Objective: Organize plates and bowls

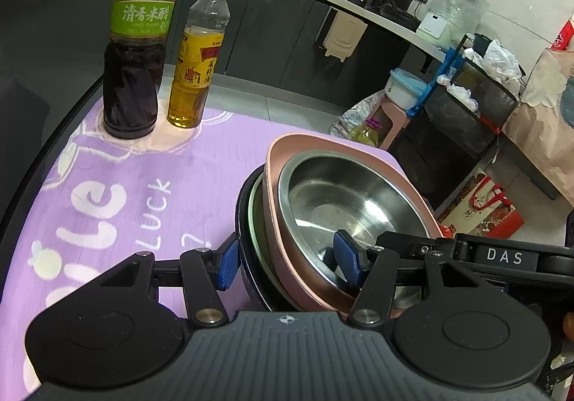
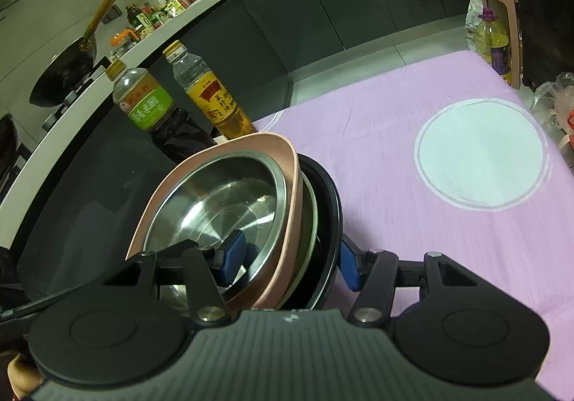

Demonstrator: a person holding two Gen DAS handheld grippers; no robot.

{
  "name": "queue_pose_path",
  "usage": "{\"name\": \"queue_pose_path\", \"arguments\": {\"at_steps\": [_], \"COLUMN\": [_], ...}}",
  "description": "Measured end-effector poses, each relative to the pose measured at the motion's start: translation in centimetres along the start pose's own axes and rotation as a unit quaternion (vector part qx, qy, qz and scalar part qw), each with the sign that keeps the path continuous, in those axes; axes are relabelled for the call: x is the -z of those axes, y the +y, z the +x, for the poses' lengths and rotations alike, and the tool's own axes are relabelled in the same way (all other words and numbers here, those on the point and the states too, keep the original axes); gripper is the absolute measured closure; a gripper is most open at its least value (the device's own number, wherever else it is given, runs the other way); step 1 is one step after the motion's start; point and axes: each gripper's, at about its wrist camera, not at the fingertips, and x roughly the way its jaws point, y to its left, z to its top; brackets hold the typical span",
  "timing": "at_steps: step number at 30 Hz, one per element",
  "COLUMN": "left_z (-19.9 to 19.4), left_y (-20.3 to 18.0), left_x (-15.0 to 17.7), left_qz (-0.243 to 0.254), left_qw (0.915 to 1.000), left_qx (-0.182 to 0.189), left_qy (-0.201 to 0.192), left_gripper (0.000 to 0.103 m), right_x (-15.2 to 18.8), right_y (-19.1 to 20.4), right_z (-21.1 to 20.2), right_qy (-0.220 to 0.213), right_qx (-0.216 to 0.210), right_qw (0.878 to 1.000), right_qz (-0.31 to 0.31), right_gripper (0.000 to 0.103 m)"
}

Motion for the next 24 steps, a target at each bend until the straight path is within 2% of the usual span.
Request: {"name": "queue_pose_path", "arguments": {"at_steps": [24], "left_z": [7.4], "left_y": [3.4], "left_x": [-4.0], "left_qz": [-0.019], "left_qw": [0.9998], "left_qx": [-0.007], "left_qy": [0.0], "left_gripper": [0.052], "right_x": [-4.3], "right_y": [-1.3], "right_z": [6.6], "right_qy": [0.019], "right_qx": [0.015], "right_qw": [1.0], "right_qz": [0.005], "right_gripper": [0.051]}}
